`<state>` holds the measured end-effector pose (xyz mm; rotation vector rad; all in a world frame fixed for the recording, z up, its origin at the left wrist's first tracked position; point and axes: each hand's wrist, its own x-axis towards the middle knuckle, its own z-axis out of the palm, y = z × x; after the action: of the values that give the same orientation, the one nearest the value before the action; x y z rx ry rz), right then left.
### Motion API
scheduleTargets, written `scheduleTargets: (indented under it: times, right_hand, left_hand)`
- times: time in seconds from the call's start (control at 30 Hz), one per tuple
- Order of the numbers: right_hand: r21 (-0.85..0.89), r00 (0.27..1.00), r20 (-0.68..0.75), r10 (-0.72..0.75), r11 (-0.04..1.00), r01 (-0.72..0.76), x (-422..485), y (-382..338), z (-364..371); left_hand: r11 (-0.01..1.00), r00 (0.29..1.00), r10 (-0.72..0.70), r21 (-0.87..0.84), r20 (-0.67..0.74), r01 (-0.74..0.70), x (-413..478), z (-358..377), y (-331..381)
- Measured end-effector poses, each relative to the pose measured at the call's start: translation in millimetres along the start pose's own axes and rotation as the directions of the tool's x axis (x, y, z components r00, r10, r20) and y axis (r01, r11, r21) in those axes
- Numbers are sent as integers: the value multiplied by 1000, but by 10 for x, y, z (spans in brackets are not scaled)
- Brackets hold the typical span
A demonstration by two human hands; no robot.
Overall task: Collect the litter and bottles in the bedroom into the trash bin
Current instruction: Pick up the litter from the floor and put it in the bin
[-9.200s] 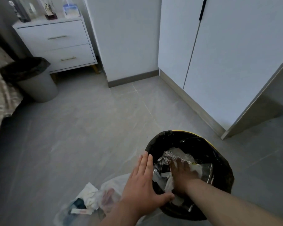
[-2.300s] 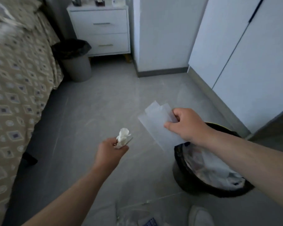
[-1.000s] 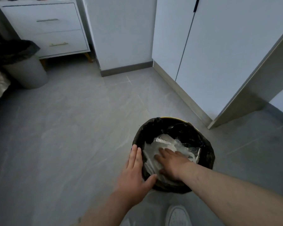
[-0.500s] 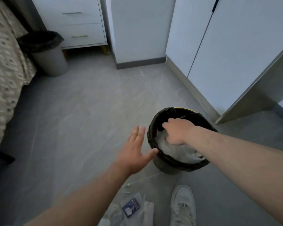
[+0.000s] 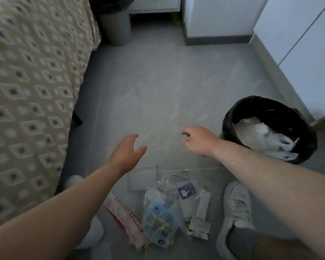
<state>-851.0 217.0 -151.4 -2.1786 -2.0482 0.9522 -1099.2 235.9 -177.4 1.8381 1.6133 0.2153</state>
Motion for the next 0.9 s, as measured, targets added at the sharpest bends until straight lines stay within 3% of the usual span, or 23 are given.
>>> scheduleTargets:
  times: [0.1, 0.27, 0.33, 0.43, 0.5, 0.63, 0.77, 0.9]
  right_hand:
    - [38, 992, 107, 65, 997, -69, 76, 58, 588]
    - [-38, 955, 227, 191, 982, -187, 120, 364, 1326]
    - [-97, 927, 208, 311, 950, -297, 93, 474, 1546]
    - [-110, 793, 198, 577, 817, -566, 11, 581, 1808]
    - [-76, 725, 230, 649, 755, -651, -60, 615, 1976]
    - [20, 753, 175, 634, 763, -646, -128, 669, 2191]
    - [162, 772, 210, 600, 757, -632, -62, 734, 2180]
    - [269, 826, 168, 538, 781, -563, 66, 780, 2056]
  left_hand:
    - [991, 990, -112, 79, 90, 105, -65, 261, -528]
    - [959, 938, -104, 282, 330, 7, -42, 755, -1099]
    - [951, 929, -112, 309, 352, -2, 66, 931, -1218]
    - [924, 943, -99, 382, 317, -32, 241, 1142, -1261]
    - [894, 947, -112, 446, 302, -37, 324, 1237, -1277]
    - [858, 960, -130, 514, 247, -16, 439, 1348, -1344]
    - [786, 967, -135, 618, 216, -28, 527, 1339, -1339]
    - [881, 939, -193, 472, 284, 39, 584, 1255, -1323]
